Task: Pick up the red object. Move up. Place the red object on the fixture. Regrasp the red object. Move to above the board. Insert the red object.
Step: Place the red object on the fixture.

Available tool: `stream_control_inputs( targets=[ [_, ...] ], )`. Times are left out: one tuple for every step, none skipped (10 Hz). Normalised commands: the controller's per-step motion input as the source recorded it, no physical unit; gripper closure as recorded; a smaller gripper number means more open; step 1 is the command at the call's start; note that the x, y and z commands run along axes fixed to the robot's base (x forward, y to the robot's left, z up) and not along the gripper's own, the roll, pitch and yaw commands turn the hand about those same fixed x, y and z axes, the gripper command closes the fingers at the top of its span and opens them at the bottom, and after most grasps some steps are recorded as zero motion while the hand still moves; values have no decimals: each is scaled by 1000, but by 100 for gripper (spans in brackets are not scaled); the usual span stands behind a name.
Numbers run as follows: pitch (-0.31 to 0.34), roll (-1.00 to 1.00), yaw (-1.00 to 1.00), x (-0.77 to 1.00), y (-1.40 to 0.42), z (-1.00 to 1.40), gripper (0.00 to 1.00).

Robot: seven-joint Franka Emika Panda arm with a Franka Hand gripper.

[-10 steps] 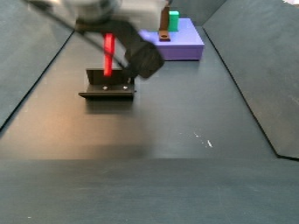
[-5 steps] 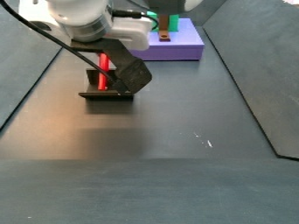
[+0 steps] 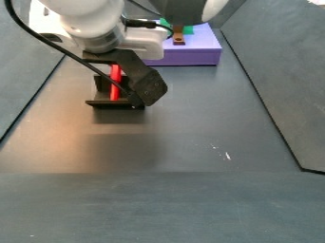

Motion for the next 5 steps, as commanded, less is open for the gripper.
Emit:
stream_control_inputs(
  targets=[
    [0,-251,0,0,0,-169,100],
    [0,-240,0,0,0,-246,100],
    [0,-209,0,0,0,-274,100],
    [0,-174,0,0,0,-254,100],
    [0,-251,0,23,0,-151,100]
  ],
)
